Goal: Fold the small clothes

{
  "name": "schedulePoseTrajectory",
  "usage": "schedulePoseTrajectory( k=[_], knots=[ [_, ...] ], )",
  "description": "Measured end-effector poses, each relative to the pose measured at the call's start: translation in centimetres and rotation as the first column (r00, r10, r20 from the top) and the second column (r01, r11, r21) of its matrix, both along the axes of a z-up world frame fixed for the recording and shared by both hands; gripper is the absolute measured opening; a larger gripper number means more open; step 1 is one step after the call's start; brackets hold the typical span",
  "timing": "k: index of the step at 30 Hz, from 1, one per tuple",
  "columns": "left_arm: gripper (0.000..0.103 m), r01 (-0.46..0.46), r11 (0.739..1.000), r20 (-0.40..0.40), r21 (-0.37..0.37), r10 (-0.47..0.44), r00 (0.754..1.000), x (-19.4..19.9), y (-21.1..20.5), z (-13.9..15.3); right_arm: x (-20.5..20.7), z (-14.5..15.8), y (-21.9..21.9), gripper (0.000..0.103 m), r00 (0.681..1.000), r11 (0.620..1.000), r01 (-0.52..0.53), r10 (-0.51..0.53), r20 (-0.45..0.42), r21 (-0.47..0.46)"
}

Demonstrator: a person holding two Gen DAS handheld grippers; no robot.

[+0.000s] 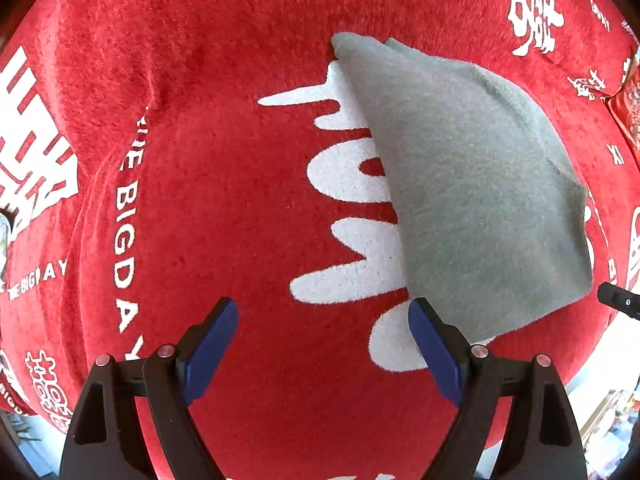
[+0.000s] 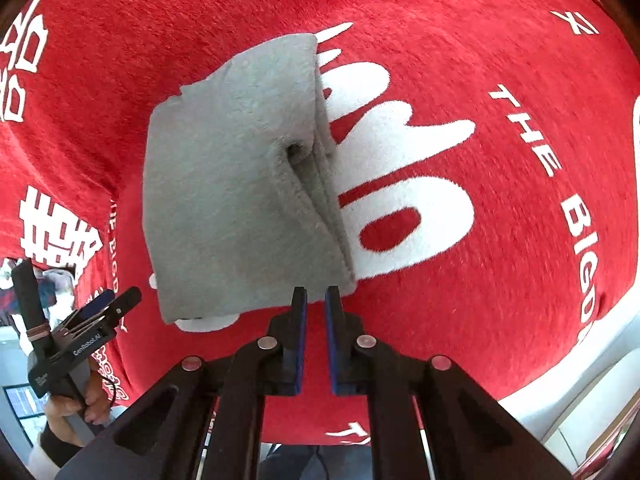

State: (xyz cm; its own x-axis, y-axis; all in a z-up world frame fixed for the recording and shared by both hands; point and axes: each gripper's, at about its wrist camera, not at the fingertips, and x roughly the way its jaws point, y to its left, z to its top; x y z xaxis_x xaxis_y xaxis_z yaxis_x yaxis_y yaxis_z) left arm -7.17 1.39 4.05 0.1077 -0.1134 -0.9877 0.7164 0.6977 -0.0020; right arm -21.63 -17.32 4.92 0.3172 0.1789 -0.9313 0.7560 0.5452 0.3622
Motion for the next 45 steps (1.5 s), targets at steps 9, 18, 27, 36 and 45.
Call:
schedulePoseTrajectory(
  k=[9, 18, 27, 36, 45],
  knots=[
    [0.088, -0.008, 1.000, 0.023, -0.013, 0.008, 1.000, 0.8, 1.4, 0.8, 1.3, 0.7, 2.2, 0.010, 1.000, 1.000, 0.001, -0.002, 0.025, 0.017],
    [0.088, -0.071, 0.998, 0.044, -0.004, 0.071, 0.997, 1.7, 1.0, 1.0, 4.5, 0.9, 1.0, 0.010, 0.995, 0.995, -0.081, 0.078, 0.070, 0.050],
    [0.103, -0.155, 0.988, 0.014, -0.026, 0.155, 0.988, 3.6, -3.0, 1.7, 6.4, 2.0, -4.2, 0.066, 0.989, 0.993, -0.111, 0.107, 0.102, 0.035],
    [0.103, -0.177, 0.984, 0.008, 0.002, 0.177, 0.984, 4.8, -7.4, -0.3, 8.4, -1.5, -10.1, 0.066, 0.992, 0.994, -0.069, 0.059, 0.109, 0.086],
    [0.103, -0.193, 0.981, 0.000, -0.003, 0.193, 0.981, 6.5, -9.8, -1.5, 12.6, -4.0, -13.3, 0.008, 0.984, 0.988, -0.081, 0.059, 0.168, 0.129]
  ],
)
